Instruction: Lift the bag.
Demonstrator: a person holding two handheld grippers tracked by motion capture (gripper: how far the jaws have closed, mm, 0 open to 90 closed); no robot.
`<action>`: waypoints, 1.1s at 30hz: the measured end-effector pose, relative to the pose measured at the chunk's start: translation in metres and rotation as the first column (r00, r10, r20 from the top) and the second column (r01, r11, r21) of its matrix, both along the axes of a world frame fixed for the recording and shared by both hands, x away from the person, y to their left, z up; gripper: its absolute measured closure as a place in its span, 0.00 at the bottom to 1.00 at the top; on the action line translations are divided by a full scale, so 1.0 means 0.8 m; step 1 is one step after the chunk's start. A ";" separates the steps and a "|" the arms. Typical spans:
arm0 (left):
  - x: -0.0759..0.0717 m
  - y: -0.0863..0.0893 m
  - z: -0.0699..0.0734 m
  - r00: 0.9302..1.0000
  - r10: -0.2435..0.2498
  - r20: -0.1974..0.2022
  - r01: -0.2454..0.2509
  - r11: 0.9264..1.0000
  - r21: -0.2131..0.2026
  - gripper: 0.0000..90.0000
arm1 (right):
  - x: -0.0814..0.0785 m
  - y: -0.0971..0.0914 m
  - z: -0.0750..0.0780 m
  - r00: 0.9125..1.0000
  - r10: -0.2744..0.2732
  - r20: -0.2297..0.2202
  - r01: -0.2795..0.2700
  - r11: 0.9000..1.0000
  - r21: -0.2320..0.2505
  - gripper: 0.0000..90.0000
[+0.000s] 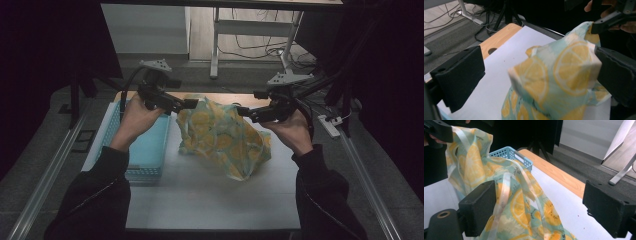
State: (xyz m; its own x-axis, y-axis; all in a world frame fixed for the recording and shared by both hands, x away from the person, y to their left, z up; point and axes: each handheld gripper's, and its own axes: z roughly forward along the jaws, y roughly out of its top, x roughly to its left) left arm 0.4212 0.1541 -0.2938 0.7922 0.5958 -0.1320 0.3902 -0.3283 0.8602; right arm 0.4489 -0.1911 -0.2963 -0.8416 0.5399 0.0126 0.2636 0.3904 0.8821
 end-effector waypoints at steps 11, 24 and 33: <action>-0.039 0.030 -0.011 1.000 0.007 0.000 -0.007 1.000 -0.004 0.00 | -0.019 -0.018 -0.019 1.000 0.000 -0.009 0.000 1.000 -0.003 0.11; -0.083 0.053 -0.058 0.999 0.040 -0.024 -0.039 0.999 0.007 0.00 | -0.049 -0.049 -0.046 1.000 -0.022 -0.016 0.021 1.000 -0.006 0.08; -0.119 0.073 -0.108 0.996 0.082 -0.046 -0.082 0.997 0.002 0.00 | -0.072 -0.070 -0.085 0.998 -0.049 -0.035 0.049 0.999 0.003 0.06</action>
